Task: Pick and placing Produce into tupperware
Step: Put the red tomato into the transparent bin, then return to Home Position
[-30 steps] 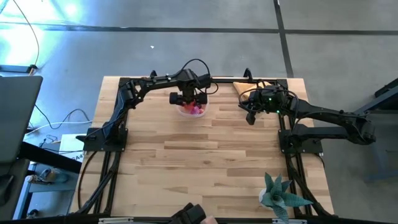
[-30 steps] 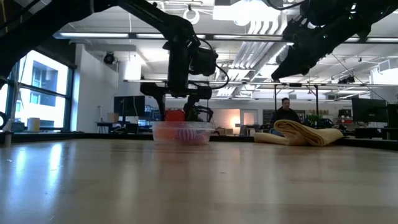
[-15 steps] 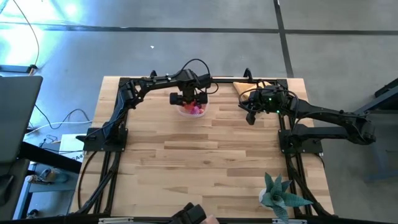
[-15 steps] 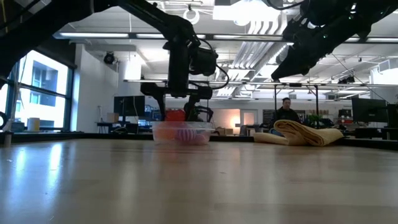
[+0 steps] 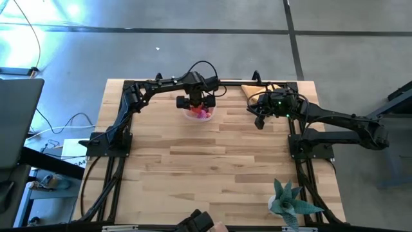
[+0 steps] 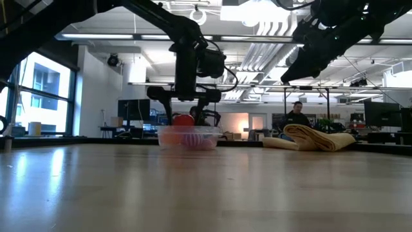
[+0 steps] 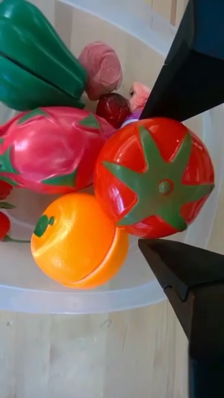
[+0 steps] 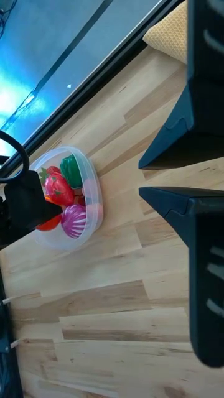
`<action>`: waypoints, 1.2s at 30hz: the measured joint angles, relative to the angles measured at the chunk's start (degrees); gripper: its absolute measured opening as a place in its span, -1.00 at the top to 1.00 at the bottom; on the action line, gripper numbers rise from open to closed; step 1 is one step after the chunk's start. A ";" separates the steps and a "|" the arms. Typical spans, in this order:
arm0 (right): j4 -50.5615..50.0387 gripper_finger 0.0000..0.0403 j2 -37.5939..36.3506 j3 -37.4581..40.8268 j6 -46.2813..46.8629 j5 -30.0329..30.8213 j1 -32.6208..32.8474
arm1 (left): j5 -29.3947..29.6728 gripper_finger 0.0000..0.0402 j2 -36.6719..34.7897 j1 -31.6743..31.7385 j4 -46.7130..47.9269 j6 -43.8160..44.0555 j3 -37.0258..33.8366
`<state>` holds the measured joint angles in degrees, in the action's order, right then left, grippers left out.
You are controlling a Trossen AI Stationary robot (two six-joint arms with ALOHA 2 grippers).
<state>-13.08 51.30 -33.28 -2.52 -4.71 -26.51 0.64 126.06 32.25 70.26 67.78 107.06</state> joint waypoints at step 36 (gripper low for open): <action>0.00 0.78 -0.01 0.00 0.02 0.01 -0.02 | 8.86 -0.45 -0.39 -3.04 18.91 -77.58 22.89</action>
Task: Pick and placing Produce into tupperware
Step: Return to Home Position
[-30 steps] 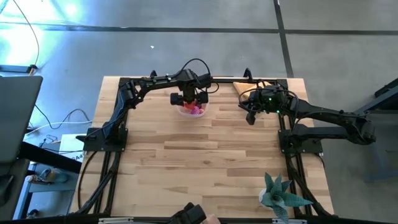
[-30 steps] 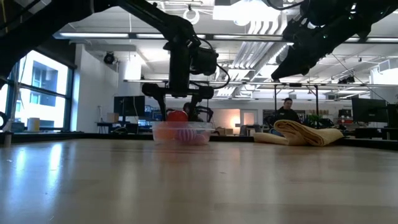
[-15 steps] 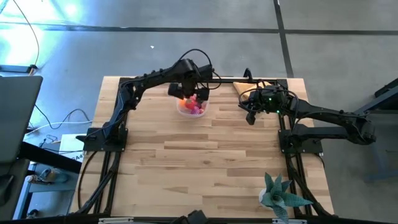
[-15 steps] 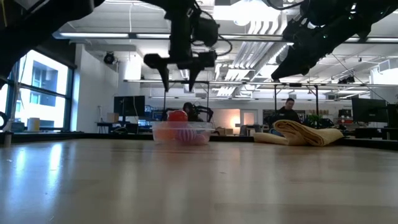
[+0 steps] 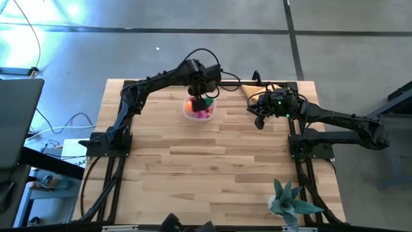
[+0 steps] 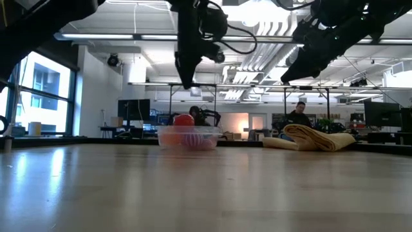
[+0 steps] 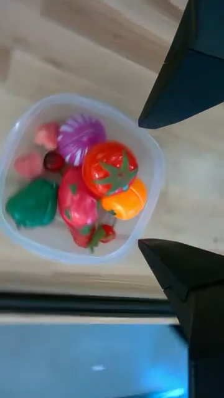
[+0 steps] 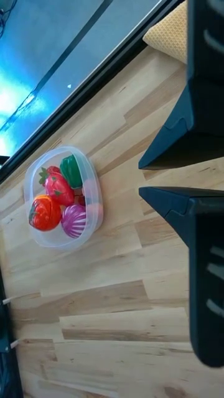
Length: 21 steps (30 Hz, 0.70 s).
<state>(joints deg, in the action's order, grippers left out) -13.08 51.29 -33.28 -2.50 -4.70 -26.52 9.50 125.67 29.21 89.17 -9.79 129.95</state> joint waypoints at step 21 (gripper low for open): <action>0.00 0.78 0.00 0.00 -0.02 0.01 0.00 | -1.10 -0.43 0.02 0.00 -4.52 -19.90 0.00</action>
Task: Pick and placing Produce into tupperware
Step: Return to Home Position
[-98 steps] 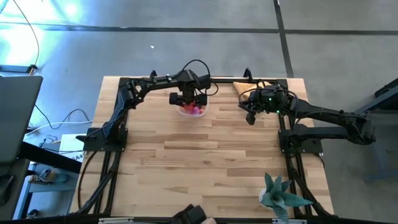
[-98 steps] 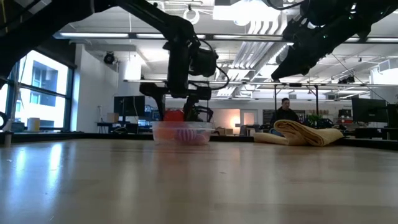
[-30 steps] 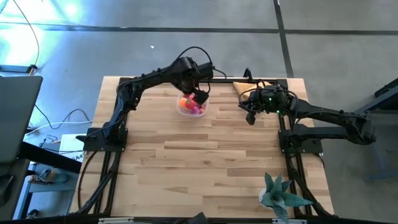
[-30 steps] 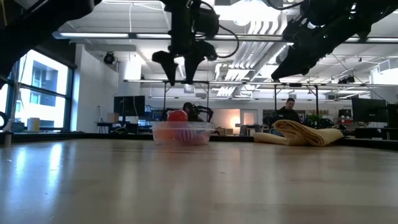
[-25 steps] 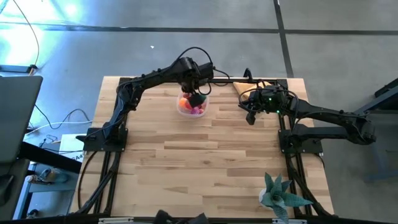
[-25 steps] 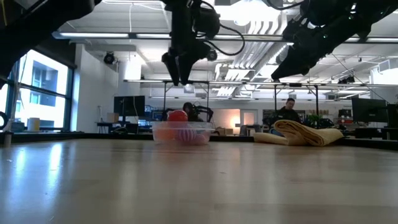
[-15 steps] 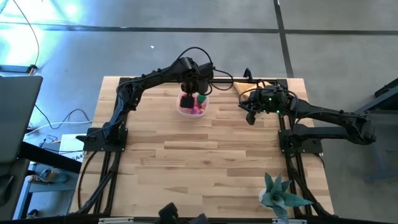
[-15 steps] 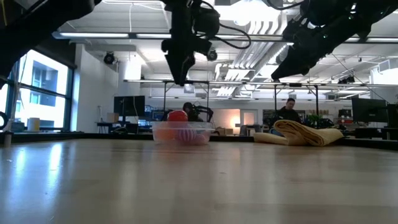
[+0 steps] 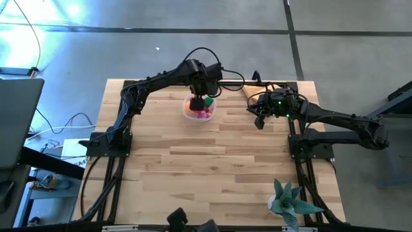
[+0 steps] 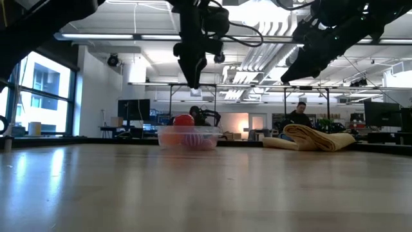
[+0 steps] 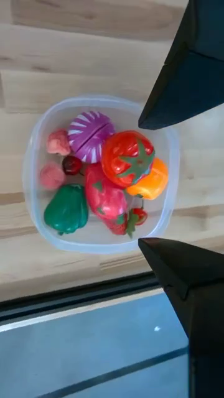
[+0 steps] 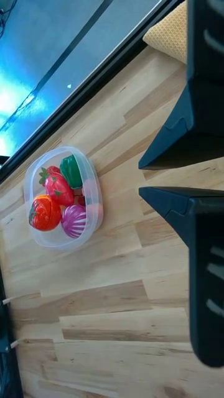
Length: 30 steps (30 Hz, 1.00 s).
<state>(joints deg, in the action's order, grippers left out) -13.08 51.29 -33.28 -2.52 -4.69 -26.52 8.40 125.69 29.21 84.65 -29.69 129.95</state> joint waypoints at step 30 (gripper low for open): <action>-0.01 0.78 0.02 0.00 0.00 -0.02 0.01 | -6.64 0.82 -38.17 0.42 -17.84 -12.57 -26.90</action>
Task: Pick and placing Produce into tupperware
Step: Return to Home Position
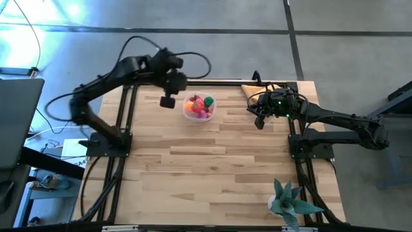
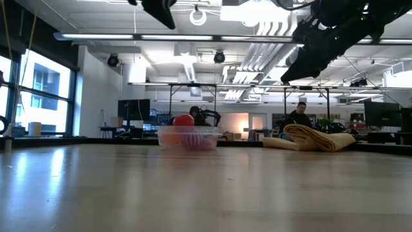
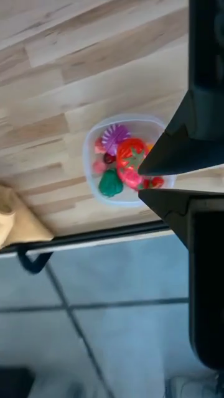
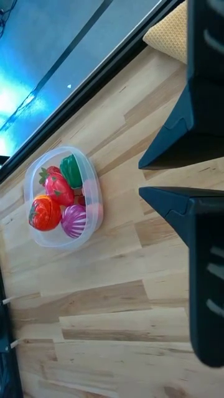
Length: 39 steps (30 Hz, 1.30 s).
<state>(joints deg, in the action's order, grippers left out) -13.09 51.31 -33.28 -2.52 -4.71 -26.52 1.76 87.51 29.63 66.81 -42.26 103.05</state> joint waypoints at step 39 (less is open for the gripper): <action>19.17 0.78 -0.07 0.02 19.21 -17.50 0.06 | -4.42 0.99 -59.46 -0.02 -33.58 4.02 -61.27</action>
<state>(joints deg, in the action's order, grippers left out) 6.08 51.24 -33.26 16.69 -22.21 -26.46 -2.66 28.06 29.61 33.23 -38.24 41.78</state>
